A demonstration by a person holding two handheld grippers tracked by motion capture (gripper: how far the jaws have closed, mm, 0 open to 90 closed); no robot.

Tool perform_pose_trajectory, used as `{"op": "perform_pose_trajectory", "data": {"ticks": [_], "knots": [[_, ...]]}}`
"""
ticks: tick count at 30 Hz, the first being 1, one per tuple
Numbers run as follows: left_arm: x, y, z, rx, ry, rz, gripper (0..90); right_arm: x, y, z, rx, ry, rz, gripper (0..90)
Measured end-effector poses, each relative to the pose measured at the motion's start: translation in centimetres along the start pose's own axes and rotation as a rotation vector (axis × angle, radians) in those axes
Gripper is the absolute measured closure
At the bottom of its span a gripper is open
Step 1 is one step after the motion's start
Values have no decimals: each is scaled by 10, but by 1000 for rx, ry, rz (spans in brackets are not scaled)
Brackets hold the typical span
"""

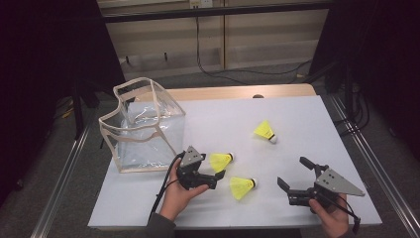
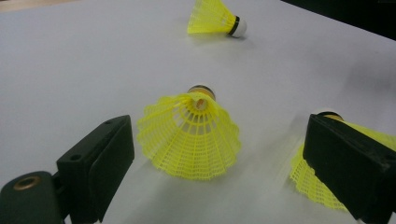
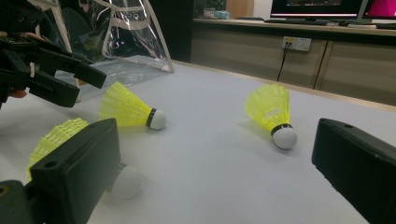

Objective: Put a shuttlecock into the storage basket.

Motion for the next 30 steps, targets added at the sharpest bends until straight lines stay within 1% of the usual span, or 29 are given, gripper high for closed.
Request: {"op": "perform_pose_trajectory", "data": {"ticks": [3, 5, 7, 8, 9, 12, 16, 18, 20, 21, 26, 30], "knots": [[1, -1, 1, -1, 9, 2, 91, 0, 0, 0, 0, -2, -1, 9], [1, -2, 1, -3, 0, 1, 92, 0, 0, 0, 0, -3, -1, 9], [1, -3, 1, -2, 6, 1, 97, 0, 0, 0, -1, -2, -1, 9], [1, -3, 1, -4, 0, -4, 101, 0, 0, 0, -1, -2, 0, 9], [1, -4, 2, -6, 2, -2, 111, 0, 0, 0, 0, 0, -1, 9], [1, -5, 2, -5, 1, -17, 122, 0, 0, 0, 1, -2, 0, 9], [1, -7, 3, -11, -8, -15, 136, 0, 0, 0, 0, -4, 3, 11], [0, -7, 3, -9, -12, -21, 144, 0, 0, 0, 0, -4, 2, 11], [1, -8, 4, -11, -21, -18, 172, 0, 0, 0, 0, -6, 2, 11], [1, -8, 4, -9, -27, -11, 203, 0, 0, 0, -1, -6, 3, 11], [0, -10, 3, -1, -36, -27, 265, 0, 0, 0, 0, -3, 4, 11], [0, -11, 3, -1, -46, -29, 309, 0, 1, 0, -2, -7, 3, 11]]}}
Point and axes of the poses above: each handheld gripper's, and its own axes: y roughly backward along the jaws, x roughly out of its top, z roughly to its right, the point moved 8 cm from there along -y, roughly forward along the jaws, and after that the axes turned 14 degrees about x, right-handed, at the moved point
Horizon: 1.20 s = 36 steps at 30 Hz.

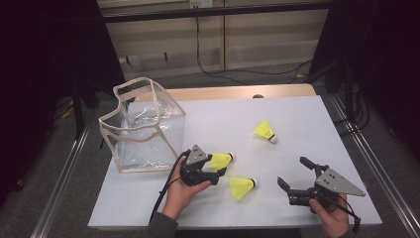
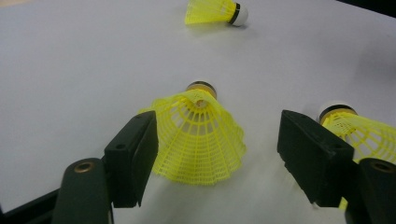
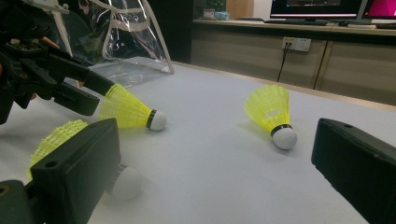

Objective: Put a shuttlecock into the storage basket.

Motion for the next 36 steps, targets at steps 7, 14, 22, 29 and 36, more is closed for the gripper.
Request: {"op": "perform_pose_trajectory", "data": {"ticks": [7, 14, 22, 29, 36], "knots": [[-2, -2, -1, 10, -19, -24, 353, 0, 0, 0, 0, 1, 0, 11], [-3, -3, -2, 24, 3, -40, 374, 0, 0, 0, 1, -1, 1, 11], [-4, -6, 0, 14, 2, -59, 411, 0, 0, 0, 0, 1, 1, 10], [-4, -8, 1, 5, 14, -69, 466, 0, 0, 0, 0, 2, 1, 11], [-3, -11, 2, 8, 20, -78, 507, 0, 0, 0, 0, 2, 3, 11]]}}
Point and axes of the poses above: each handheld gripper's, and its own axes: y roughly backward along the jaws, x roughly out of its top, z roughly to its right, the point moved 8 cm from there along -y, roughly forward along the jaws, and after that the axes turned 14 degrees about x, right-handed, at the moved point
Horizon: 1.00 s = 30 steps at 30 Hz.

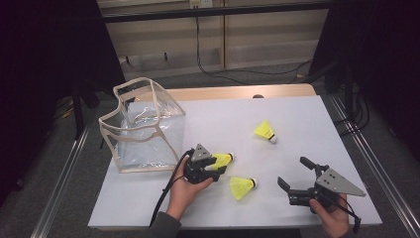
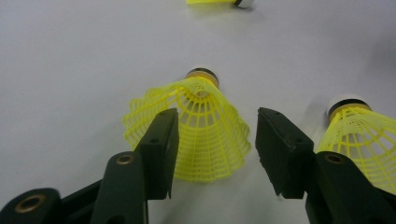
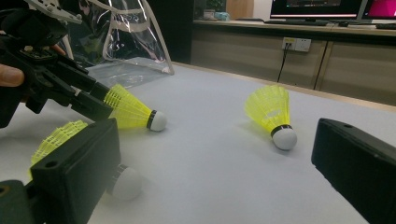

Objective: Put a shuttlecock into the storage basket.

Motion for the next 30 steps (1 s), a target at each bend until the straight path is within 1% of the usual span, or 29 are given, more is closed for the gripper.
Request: {"op": "perform_pose_trajectory", "data": {"ticks": [4, 6, 14, 19, 24, 25, 30], "knots": [[0, -2, 0, -6, 9, -6, 520, 0, 0, 0, 0, 1, 4, 11], [0, -3, 0, -6, 3, -7, 531, 0, 0, 0, -1, 2, 2, 11], [0, -7, 2, -12, 23, -11, 548, 0, 0, 0, 0, 1, 4, 10], [1, -9, 2, -3, 22, -14, 552, 0, 1, 1, -1, 1, 3, 11], [1, -11, 2, -5, 26, -21, 559, 1, 1, 0, 0, 1, 4, 11], [1, -12, 3, -7, 31, -13, 561, 0, 1, 1, -1, 1, 4, 11], [1, -13, 2, -7, 26, -19, 573, 1, 1, 1, -4, 1, 6, 10]]}}
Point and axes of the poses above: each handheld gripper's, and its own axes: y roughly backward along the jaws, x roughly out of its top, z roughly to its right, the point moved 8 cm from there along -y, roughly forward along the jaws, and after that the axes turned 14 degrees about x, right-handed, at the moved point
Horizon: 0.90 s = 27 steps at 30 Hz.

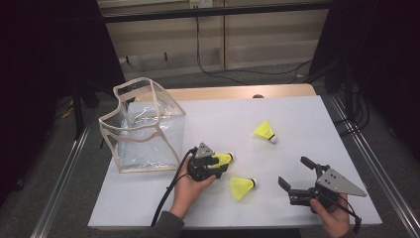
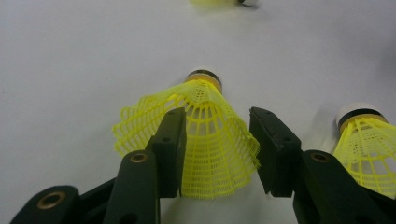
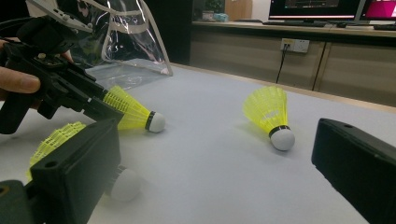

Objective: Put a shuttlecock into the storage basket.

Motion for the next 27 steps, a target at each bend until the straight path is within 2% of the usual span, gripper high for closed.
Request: {"op": "perform_pose_trajectory", "data": {"ticks": [4, 11, 27], "knots": [[0, -1, 0, 1, 11, -1, 576, 0, 0, 0, 0, 1, -1, 10], [-1, -4, 1, -1, -4, -8, 589, 0, 0, 0, -1, 1, 0, 9], [-1, -9, 1, 5, 16, -9, 651, 0, 0, 0, -3, 1, 0, 8]]}}
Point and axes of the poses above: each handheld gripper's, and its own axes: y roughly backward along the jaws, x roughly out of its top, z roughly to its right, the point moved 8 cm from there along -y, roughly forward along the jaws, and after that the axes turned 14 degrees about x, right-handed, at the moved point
